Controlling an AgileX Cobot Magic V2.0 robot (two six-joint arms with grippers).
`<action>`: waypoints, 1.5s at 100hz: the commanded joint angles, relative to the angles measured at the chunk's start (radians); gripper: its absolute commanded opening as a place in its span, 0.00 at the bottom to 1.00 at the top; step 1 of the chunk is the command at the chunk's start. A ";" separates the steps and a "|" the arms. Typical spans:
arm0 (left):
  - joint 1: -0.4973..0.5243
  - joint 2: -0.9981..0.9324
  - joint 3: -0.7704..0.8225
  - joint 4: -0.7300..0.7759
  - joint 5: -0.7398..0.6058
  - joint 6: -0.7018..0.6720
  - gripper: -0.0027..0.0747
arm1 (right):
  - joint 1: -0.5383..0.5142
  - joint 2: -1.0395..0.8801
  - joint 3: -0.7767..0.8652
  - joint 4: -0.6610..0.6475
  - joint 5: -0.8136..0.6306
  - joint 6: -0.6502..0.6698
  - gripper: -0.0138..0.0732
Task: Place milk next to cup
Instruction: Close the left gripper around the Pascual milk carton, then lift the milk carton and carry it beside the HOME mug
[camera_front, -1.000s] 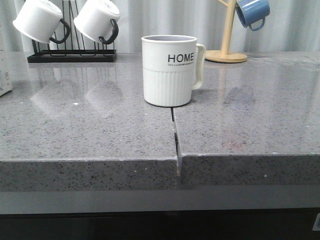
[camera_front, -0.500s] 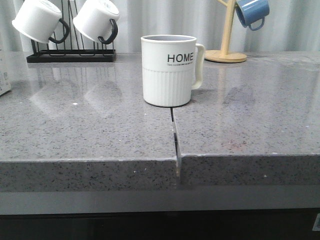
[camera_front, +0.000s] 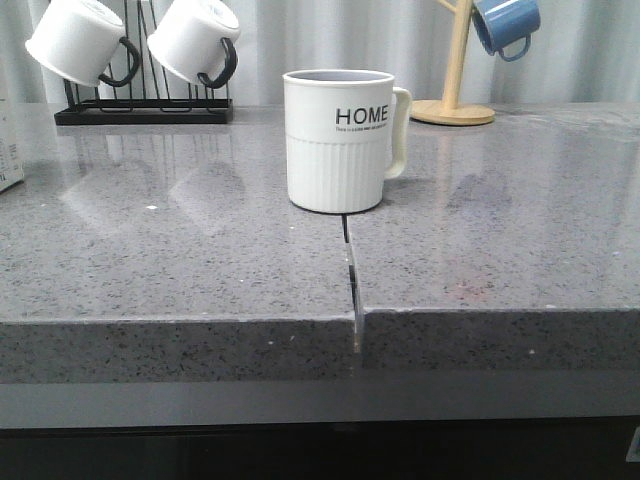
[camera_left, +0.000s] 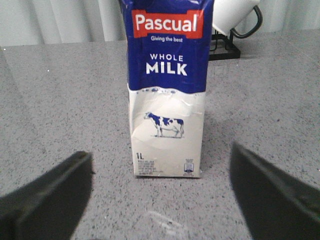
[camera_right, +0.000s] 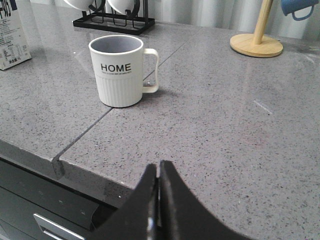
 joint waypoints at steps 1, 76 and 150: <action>0.009 0.081 -0.040 -0.006 -0.192 -0.012 0.95 | 0.002 0.012 -0.023 -0.003 -0.074 -0.004 0.18; -0.021 0.609 -0.374 -0.013 -0.386 -0.013 0.85 | 0.002 0.012 -0.023 -0.003 -0.074 -0.004 0.18; -0.298 0.654 -0.563 -0.064 -0.378 -0.006 0.38 | 0.002 0.012 -0.023 -0.003 -0.074 -0.004 0.18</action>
